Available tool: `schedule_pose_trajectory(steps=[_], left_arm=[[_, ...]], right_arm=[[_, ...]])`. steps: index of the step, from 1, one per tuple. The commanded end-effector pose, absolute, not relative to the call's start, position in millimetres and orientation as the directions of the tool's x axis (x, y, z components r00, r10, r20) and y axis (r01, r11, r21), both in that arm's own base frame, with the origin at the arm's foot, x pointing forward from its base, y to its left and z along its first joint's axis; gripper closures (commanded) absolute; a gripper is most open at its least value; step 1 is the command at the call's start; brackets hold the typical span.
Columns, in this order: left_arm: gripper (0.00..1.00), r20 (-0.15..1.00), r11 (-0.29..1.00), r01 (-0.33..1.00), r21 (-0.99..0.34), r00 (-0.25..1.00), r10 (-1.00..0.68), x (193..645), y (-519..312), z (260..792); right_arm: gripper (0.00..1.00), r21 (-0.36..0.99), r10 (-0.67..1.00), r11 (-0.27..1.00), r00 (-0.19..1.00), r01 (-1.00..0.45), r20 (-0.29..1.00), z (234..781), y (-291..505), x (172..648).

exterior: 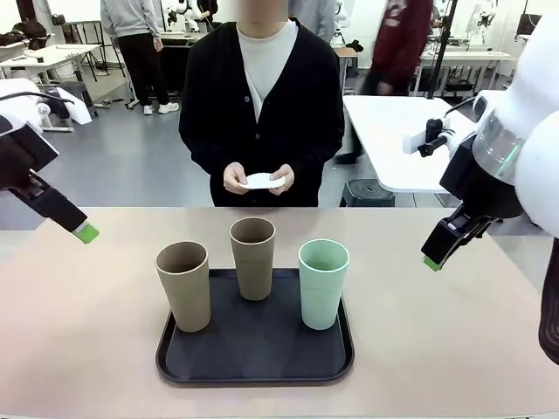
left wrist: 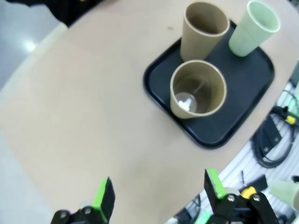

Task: Place coasters on the table and set cups on them.
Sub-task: Pick up one Reusable plastic cup and place it on a coaster set by the human.

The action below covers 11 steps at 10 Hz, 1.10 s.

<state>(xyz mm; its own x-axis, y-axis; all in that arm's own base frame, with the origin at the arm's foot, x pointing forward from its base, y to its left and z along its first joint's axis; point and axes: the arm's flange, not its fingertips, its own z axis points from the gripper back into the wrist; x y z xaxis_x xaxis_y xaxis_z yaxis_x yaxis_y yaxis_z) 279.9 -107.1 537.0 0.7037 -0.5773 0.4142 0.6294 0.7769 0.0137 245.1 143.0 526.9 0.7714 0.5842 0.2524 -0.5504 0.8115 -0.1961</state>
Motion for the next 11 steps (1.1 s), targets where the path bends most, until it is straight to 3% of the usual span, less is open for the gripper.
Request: schedule_pose_trajectory(steps=[1,2,3,4,5,6,8,11], left_arm=[[0.00,0.432,0.776,0.630,0.028,0.692,-0.578,293.6,-113.1,530.4],[0.00,0.414,0.777,0.629,0.014,0.704,-0.577,279.9,-107.1,537.0],[0.00,0.512,0.718,0.626,-0.304,0.743,-0.431,298.9,-93.6,531.4],[0.00,0.541,0.618,0.575,-0.536,0.796,-0.271,307.1,-64.1,539.5],[0.00,0.510,0.515,0.491,-0.703,0.852,-0.117,307.1,-26.6,549.6],[0.00,0.490,0.441,0.453,-0.775,0.871,-0.034,315.5,1.2,547.0],[0.00,0.432,0.416,0.375,-0.828,0.901,0.048,311.0,38.1,528.7],[0.00,0.278,0.494,0.214,-0.843,0.959,0.061,300.6,74.3,509.4]], right_arm=[[0.00,-0.168,0.581,0.813,0.765,-0.557,0.278,531.4,144.1,242.2],[0.00,-0.196,0.584,0.812,0.771,-0.550,0.252,526.9,143.0,245.1],[0.00,0.176,0.432,0.839,0.826,-0.515,0.362,527.8,109.0,268.8],[0.00,0.453,0.261,0.763,0.861,-0.461,0.437,537.5,68.3,274.5],[0.00,0.645,0.100,0.650,0.887,-0.401,0.451,541.6,28.6,263.7],[0.00,0.744,-0.009,0.559,0.895,-0.366,0.447,539.0,-7.2,257.5],[0.00,0.814,-0.125,0.497,0.904,-0.300,0.409,519.8,-59.7,233.5],[0.00,0.871,-0.121,0.442,0.948,-0.213,0.293,487.2,-108.7,222.0]])
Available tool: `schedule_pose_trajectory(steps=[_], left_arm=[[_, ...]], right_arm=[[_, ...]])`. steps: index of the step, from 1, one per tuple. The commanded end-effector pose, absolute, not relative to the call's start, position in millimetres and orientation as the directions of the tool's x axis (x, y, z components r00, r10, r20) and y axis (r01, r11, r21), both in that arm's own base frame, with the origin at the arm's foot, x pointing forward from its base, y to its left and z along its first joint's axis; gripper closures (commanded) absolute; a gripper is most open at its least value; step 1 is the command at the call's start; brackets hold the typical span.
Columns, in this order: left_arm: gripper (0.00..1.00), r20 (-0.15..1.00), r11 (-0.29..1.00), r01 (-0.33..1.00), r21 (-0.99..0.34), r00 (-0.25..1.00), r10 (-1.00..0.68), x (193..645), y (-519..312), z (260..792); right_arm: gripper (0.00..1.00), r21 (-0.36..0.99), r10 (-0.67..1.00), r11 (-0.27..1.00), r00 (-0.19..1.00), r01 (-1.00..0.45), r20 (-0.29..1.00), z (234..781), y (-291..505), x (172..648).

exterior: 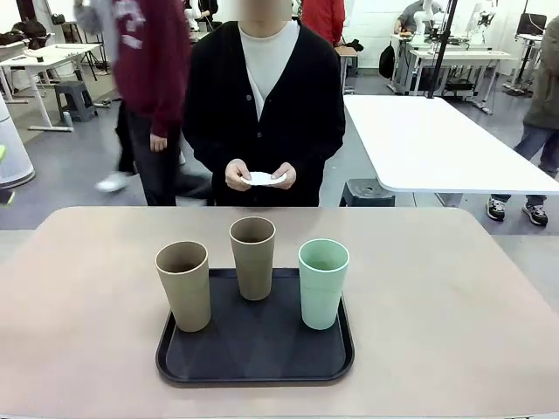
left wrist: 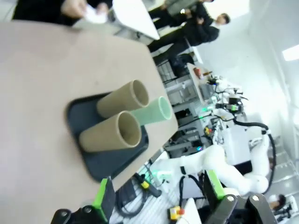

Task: Place coasters on the table and set cups on them.
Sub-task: Pick up one Reusable plastic cup and place it on a coaster set by the human.

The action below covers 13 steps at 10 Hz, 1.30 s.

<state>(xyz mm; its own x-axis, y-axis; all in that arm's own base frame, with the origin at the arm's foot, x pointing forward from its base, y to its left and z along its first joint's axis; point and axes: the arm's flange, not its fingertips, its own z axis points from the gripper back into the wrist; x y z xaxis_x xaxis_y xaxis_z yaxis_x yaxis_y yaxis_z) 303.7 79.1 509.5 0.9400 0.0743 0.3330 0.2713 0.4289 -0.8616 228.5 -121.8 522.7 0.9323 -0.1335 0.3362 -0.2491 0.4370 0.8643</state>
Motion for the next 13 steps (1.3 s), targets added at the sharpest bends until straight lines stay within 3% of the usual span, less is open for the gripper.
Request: schedule_pose_trajectory(steps=[1,6,10,13], left_arm=[[0.00,0.247,0.512,0.169,-0.842,0.965,0.088,294.1,86.1,497.5],[0.00,0.234,0.527,0.124,-0.841,0.961,0.148,279.5,130.6,483.3],[0.00,0.247,0.544,0.148,-0.826,0.962,0.114,274.4,128.6,488.8],[0.00,0.229,0.520,0.105,-0.848,0.957,0.180,277.0,134.1,485.8]], right_arm=[[0.00,0.879,-0.128,0.430,0.950,-0.207,0.287,478.5,-123.0,223.1],[0.00,0.913,-0.135,0.372,0.963,-0.167,0.232,441.1,-151.9,221.4],[0.00,0.910,-0.116,0.380,0.967,-0.167,0.226,438.8,-156.4,212.5],[0.00,0.913,-0.138,0.388,0.971,-0.129,0.196,439.8,-168.7,219.4]])
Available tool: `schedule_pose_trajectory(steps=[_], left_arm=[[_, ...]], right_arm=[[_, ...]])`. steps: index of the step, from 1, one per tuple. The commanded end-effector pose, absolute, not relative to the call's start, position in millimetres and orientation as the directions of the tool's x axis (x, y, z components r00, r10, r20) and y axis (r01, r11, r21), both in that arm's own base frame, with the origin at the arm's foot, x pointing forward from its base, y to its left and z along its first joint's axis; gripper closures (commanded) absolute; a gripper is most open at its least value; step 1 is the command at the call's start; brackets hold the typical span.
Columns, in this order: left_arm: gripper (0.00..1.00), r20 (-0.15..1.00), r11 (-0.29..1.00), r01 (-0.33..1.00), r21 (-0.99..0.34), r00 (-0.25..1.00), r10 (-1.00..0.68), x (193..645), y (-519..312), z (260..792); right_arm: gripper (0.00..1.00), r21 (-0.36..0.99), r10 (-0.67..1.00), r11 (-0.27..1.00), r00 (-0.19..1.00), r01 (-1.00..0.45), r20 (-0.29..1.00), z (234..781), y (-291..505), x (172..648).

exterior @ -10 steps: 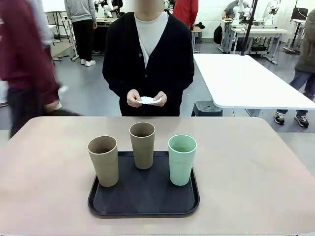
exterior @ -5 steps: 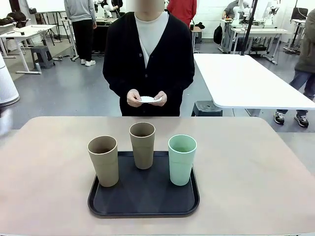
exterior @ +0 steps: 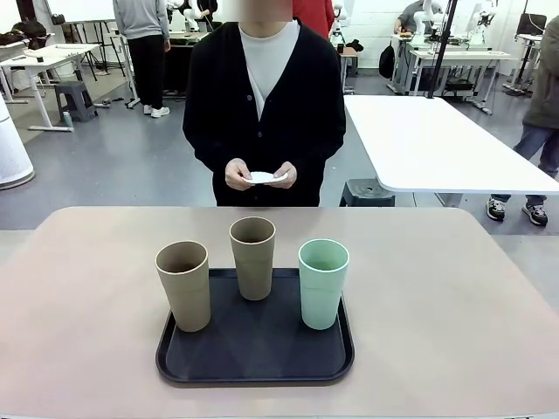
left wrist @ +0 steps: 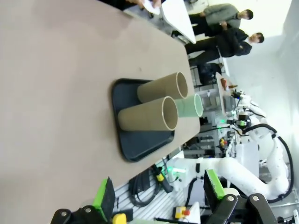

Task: Place coasters on the table and set cups on them.
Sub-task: Pick up one Reusable plastic cup and place it on a coaster set by the human.

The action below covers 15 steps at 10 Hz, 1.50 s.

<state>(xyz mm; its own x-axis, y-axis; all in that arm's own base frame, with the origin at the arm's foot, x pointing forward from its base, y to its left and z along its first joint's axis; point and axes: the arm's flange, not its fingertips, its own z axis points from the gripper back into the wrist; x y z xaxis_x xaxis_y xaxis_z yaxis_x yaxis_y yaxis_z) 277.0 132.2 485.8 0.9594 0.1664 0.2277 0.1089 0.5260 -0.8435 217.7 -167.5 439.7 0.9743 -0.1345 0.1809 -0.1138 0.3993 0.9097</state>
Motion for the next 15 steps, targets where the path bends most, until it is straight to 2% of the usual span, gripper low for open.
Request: schedule_pose_trajectory(steps=[1,15], left_arm=[[0.00,0.229,0.520,0.105,-0.848,0.957,0.180,277.0,134.1,485.8],[0.00,0.229,0.520,0.105,-0.848,0.957,0.180,277.0,134.1,485.8]], right_arm=[[0.00,0.913,-0.138,0.388,0.971,-0.129,0.196,439.8,-168.7,219.4],[0.00,0.913,-0.138,0.388,0.971,-0.129,0.196,439.8,-168.7,219.4]])
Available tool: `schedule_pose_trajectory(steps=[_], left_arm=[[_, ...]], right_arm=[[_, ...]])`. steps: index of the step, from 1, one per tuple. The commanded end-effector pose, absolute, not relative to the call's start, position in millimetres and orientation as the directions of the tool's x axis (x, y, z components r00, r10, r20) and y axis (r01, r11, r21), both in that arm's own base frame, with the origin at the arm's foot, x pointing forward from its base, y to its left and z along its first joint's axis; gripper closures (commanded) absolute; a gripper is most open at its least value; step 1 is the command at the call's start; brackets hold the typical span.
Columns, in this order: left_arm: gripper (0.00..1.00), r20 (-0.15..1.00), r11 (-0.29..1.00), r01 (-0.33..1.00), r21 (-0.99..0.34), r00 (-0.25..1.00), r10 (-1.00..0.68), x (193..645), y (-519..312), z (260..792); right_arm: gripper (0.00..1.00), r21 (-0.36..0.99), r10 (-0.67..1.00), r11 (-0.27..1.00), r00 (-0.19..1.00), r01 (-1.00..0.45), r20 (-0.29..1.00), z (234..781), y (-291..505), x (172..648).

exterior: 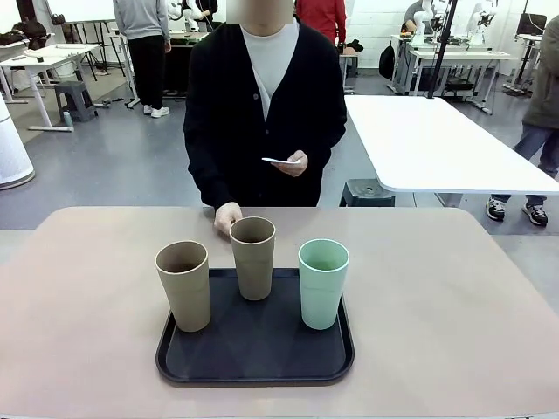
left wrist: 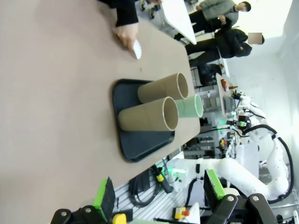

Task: Place coasters on the table and set cups on them.
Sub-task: Pick up one Reusable plastic cup and place it on a coaster set by the human.

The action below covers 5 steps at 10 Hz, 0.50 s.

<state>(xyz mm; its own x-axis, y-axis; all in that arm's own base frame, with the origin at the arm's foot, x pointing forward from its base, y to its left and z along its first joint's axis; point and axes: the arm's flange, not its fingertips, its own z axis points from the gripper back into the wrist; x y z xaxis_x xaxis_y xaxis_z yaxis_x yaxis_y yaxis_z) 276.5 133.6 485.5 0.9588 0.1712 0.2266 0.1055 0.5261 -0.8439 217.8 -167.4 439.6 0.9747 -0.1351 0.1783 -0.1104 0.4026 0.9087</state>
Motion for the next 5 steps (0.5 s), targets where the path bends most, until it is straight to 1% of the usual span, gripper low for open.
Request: schedule_pose_trajectory(steps=[1,5], left_arm=[[0.00,0.229,0.520,0.105,-0.848,0.957,0.180,277.0,134.1,485.8],[0.00,0.229,0.520,0.105,-0.848,0.957,0.180,277.0,134.1,485.8]], right_arm=[[0.00,0.913,-0.138,0.388,0.971,-0.129,0.196,439.8,-168.7,219.4],[0.00,0.913,-0.138,0.388,0.971,-0.129,0.196,439.8,-168.7,219.4]])
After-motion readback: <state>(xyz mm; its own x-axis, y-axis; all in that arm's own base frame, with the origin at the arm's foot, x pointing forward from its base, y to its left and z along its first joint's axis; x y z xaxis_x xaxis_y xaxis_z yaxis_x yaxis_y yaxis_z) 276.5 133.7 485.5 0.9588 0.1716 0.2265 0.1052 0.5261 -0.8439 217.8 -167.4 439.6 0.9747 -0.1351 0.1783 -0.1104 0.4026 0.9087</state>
